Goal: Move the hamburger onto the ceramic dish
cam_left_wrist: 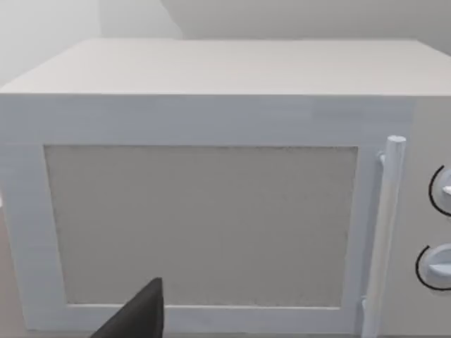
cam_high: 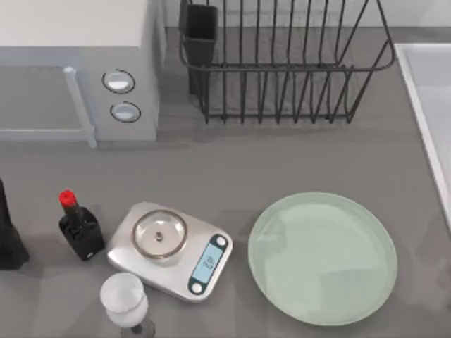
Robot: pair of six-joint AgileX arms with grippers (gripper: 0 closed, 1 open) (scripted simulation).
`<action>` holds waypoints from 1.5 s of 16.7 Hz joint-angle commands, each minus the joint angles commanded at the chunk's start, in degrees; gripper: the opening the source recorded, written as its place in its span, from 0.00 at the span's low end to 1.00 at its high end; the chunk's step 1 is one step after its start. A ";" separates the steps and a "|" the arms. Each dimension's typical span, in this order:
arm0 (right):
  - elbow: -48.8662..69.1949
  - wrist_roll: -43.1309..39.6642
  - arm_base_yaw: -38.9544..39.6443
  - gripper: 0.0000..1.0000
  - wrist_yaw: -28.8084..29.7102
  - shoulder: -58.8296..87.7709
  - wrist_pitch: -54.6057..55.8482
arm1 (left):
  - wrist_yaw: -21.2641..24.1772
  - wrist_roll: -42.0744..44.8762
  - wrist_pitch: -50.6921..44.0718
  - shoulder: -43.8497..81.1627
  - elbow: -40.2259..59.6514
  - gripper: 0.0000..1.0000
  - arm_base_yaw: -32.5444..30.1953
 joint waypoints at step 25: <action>-8.08 0.17 0.09 0.00 -0.02 8.36 16.57 | 0.00 0.00 0.00 0.00 0.00 1.00 0.00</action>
